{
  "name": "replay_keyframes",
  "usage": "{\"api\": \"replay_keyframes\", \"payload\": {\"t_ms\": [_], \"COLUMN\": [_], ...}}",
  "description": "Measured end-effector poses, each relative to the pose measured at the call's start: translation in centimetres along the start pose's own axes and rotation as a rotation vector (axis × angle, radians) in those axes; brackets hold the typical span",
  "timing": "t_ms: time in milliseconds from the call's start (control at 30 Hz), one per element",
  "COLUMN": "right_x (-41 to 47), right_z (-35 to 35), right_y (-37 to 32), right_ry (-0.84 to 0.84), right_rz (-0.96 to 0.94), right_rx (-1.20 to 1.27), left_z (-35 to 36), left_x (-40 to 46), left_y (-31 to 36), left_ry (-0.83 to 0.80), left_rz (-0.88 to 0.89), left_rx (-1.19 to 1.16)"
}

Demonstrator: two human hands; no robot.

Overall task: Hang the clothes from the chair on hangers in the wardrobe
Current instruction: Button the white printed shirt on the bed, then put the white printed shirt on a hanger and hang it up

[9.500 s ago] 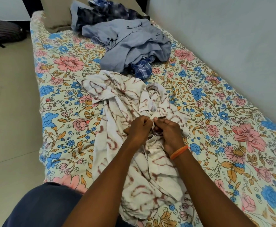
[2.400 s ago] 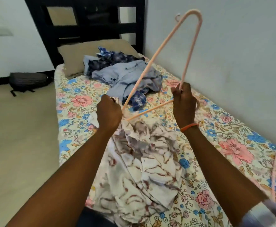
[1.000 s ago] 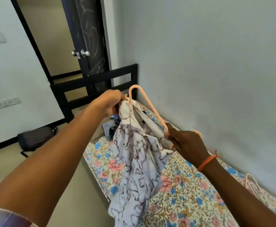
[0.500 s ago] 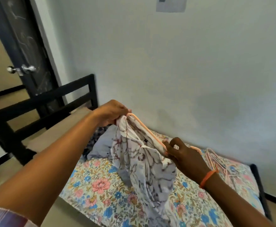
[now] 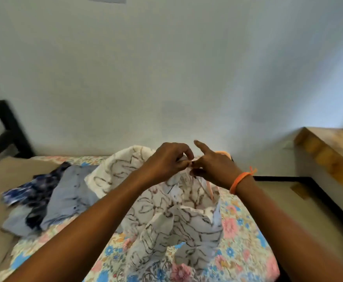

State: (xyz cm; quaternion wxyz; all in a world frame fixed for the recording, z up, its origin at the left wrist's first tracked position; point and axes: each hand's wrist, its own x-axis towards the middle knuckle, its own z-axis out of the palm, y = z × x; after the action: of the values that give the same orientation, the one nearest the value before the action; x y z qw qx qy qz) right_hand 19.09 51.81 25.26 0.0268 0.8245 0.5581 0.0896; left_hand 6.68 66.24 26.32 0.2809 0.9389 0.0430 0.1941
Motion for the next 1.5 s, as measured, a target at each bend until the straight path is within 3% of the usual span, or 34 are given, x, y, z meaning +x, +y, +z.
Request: {"api": "replay_keyframes", "payload": {"t_ms": [100, 233, 367, 500, 600, 767, 967, 1234, 1334, 1400, 1500], "right_x": [-3.3, -7.3, -12.2, -18.2, -23.1, -32.5, -45.2, -59.3, -64.3, -67.0, -70.5], "right_z": [0.1, -2.5, -6.8, -10.8, -13.3, -16.3, -20.5, -23.2, -24.6, -25.4, -26.5], "right_y": [1.4, 3.8, 7.7, 10.3, 11.4, 13.0, 17.5, 19.2, 20.1, 20.7, 21.6], "right_ry": [-0.080, -0.119, -0.120, -0.135, -0.148, -0.193, -0.172, -0.170, -0.161, -0.128, -0.095], "right_rz": [0.034, 0.113, 0.213, 0.263, 0.321, 0.398, 0.581, 0.688, 0.753, 0.779, 0.825], "right_rx": [0.024, 0.025, -0.028, -0.028, 0.034, 0.048, -0.184, -0.309, -0.338, -0.351, -0.409], "left_z": [1.2, 4.1, 10.1, 18.4, 24.1, 30.5, 35.7, 38.3, 36.2, 35.1, 35.1], "left_x": [0.1, -1.0, -3.7, -6.1, -6.1, -6.6, -9.7, -11.6, -10.2, -8.1, -3.7], "left_y": [3.3, 5.6, 6.7, 10.2, 13.6, 23.1, 31.1, 43.8, 49.5, 54.0, 62.0], "left_ry": [0.085, 0.191, 0.326, 0.027, -0.082, -0.088, -0.018, -0.247, 0.000, 0.191, 0.358], "left_rz": [0.122, 0.070, -0.036, 0.079, 0.104, 0.158, 0.425, 0.718, 0.921, 0.950, 1.027], "left_rx": [-0.070, -0.019, -0.363, -0.287, -0.188, -0.309, -0.352, -0.254, -0.433, -0.536, -0.393]}}
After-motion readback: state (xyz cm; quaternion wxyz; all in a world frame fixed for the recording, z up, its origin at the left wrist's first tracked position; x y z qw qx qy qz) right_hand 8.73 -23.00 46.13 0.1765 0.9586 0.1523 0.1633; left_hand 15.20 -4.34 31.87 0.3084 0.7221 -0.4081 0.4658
